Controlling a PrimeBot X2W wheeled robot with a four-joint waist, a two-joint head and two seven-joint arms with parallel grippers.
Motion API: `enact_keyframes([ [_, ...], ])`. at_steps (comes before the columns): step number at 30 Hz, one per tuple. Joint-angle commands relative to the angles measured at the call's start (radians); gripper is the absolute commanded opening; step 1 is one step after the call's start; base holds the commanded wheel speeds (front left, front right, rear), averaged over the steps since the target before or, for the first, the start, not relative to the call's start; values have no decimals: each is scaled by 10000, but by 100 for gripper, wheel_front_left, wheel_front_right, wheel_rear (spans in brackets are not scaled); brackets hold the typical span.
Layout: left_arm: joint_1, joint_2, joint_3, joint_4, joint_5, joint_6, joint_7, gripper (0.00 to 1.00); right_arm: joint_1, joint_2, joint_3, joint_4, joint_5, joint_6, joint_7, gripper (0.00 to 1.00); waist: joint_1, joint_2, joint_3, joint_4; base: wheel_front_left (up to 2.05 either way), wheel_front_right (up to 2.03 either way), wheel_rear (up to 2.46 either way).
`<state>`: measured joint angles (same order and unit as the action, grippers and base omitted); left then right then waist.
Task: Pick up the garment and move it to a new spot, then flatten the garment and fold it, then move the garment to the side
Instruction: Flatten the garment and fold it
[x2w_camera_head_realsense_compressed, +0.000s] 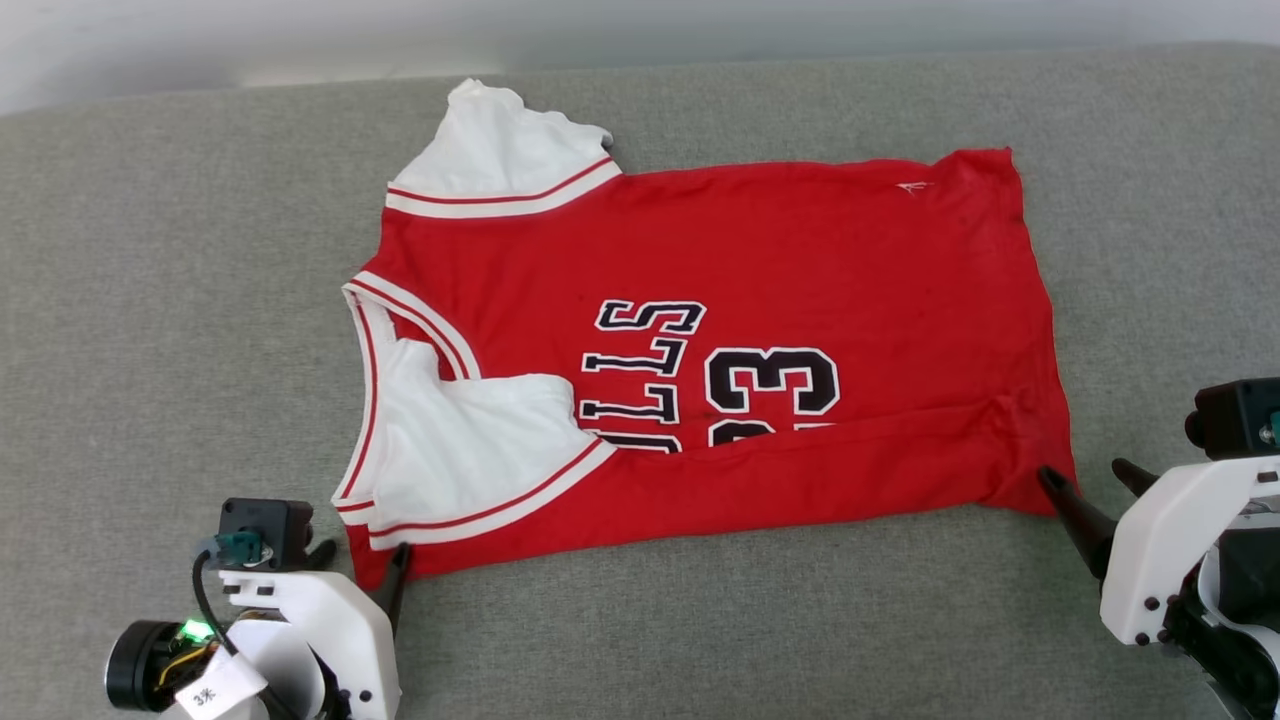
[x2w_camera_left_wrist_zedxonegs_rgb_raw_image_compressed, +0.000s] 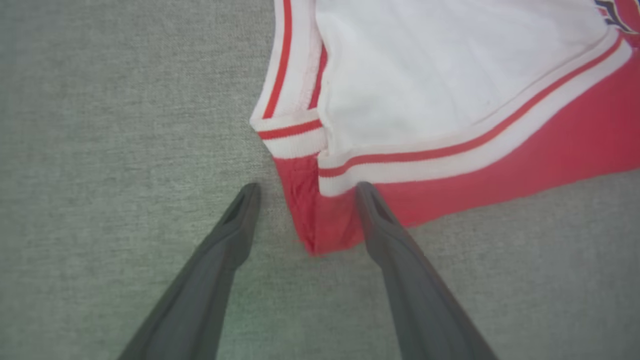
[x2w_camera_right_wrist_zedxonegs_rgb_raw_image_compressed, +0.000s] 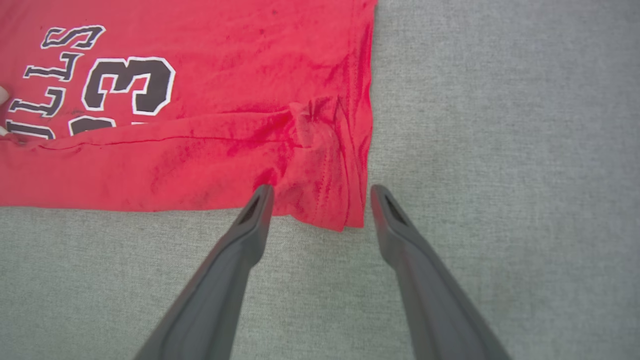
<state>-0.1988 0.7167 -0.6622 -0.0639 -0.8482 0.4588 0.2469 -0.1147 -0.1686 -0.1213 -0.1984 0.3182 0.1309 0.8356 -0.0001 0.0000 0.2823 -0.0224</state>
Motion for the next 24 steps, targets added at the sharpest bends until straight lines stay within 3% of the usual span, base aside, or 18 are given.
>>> enact_keyframes([
  [1,-105,23,-36,197,58,72,84,100,-112,19,23,-61,33,-4,-42,100,1,0,105,-71,0,0,0],
  [8,51,-239,-544,1029,-403,-464,818,100,-301,-48,178,-20,115,-4,-167,100,1,0,459,-197,0,0,0],
  [9,99,-286,-647,1145,-523,-612,994,75,-315,-66,198,-2,118,-4,-188,100,1,0,486,-204,0,0,0],
  [10,93,-330,-740,1243,-590,-715,1129,20,-335,-81,220,17,112,-4,-201,100,1,0,504,-208,0,0,0],
  [11,90,-375,-788,1332,-633,-806,1174,0,-359,-123,236,29,65,-4,-237,100,1,0,507,-204,0,0,0],
  [17,-31,-528,-634,1447,-391,-1136,284,0,-425,-365,296,224,-247,-4,-172,100,1,0,223,-42,0,0,0],
  [24,-498,-390,-401,533,6,-1038,-262,0,-561,-301,146,793,-657,-4,-167,100,1,0,64,206,0,0,0],
])
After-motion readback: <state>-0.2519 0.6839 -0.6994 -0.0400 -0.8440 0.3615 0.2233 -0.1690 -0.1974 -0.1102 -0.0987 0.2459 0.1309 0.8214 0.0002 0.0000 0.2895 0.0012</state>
